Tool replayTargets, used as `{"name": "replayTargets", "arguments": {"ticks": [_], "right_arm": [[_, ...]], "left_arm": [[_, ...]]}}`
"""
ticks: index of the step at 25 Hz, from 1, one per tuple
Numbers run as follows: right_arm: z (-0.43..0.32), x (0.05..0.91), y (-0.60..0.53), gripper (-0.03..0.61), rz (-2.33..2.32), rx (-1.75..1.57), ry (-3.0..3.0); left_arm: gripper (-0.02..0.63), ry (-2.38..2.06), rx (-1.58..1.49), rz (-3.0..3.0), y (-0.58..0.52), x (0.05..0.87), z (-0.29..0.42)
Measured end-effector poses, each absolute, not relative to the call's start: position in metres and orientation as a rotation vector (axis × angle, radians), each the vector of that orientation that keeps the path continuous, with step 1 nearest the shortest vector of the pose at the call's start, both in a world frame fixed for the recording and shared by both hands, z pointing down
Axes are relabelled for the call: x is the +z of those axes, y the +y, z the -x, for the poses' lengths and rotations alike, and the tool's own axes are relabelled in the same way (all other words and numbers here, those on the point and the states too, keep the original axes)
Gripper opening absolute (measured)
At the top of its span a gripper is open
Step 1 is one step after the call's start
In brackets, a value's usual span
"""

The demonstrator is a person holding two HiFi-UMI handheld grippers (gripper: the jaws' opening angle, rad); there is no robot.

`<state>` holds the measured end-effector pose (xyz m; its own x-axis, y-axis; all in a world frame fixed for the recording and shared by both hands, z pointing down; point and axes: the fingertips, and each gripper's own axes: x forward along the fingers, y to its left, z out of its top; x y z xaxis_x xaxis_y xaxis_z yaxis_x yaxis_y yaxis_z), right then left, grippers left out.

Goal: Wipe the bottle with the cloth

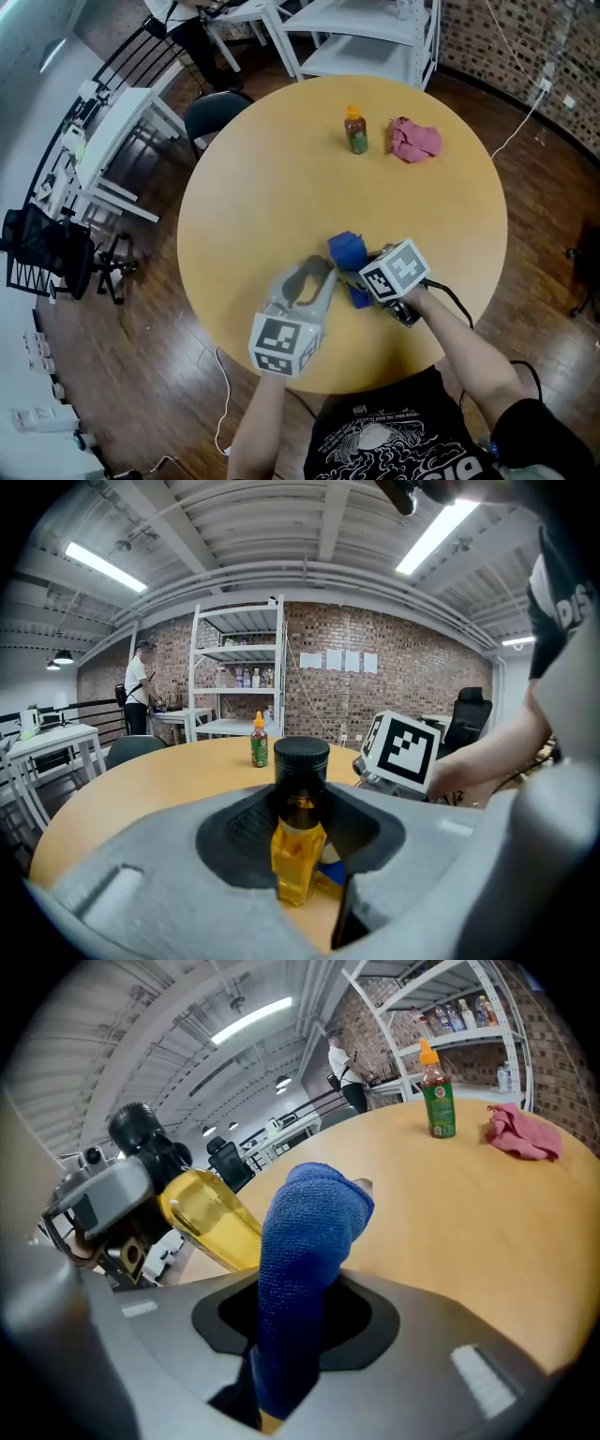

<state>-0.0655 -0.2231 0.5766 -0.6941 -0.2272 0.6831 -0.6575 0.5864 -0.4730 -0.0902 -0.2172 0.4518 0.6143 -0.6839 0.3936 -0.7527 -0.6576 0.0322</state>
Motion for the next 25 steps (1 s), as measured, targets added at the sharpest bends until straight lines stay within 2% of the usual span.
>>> {"name": "replayTargets", "arguments": {"ticks": [6,15,25], "right_arm": [[0.058,0.582,-0.221,0.135,-0.753,1.006,-2.238],[0.062,0.466,-0.189,0.135,-0.728,0.382,-2.634],[0.072,0.45,-0.142,0.136,-0.493,0.2,-2.776]], "left_arm": [[0.143,-1.173,0.528,-2.65,-0.213,0.454,0.089],[0.143,-1.1,0.544,-2.671,-0.214,0.45,0.089],[0.143,-1.087,0.554,-2.664,-0.214,0.451,0.085]]}}
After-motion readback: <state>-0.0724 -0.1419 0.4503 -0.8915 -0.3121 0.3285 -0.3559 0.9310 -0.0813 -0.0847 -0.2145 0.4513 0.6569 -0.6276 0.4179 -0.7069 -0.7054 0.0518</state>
